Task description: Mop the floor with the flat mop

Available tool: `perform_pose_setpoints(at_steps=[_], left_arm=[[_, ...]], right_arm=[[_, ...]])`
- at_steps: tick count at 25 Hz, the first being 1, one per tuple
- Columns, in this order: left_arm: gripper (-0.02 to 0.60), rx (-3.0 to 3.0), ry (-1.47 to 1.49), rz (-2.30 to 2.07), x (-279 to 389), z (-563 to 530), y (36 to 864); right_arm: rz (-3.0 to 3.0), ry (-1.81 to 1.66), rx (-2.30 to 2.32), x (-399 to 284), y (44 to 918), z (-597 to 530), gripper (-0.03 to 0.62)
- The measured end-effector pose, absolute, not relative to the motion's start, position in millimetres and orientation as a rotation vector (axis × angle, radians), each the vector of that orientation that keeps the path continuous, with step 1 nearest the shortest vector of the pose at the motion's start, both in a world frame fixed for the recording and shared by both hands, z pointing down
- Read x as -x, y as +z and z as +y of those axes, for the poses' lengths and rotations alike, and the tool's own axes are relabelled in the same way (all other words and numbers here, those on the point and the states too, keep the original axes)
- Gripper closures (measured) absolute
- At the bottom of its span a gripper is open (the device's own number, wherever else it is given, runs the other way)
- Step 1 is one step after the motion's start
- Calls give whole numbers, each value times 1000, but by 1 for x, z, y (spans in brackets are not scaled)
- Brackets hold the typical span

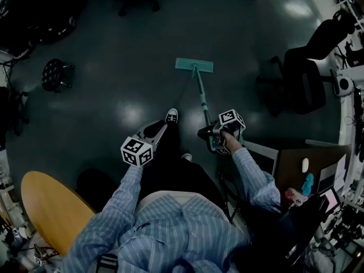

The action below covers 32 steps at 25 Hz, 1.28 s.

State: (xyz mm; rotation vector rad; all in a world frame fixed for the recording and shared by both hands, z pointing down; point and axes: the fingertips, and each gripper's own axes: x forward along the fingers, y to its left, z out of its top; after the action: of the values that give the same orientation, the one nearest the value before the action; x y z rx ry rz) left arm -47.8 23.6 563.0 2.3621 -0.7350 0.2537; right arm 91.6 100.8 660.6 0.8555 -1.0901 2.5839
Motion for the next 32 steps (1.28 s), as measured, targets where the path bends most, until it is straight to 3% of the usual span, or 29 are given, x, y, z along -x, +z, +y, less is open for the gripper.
perform_pose_setpoints(at_steps=[13,32], left_arm=[[517,-2397,243,-729,60,137,546],[517,-2471,247,-613,45,208,534]], right_arm=[[-1055,2549,-721,-93,641,324,585],[-1022,2467,-692,-116,607,454,585]])
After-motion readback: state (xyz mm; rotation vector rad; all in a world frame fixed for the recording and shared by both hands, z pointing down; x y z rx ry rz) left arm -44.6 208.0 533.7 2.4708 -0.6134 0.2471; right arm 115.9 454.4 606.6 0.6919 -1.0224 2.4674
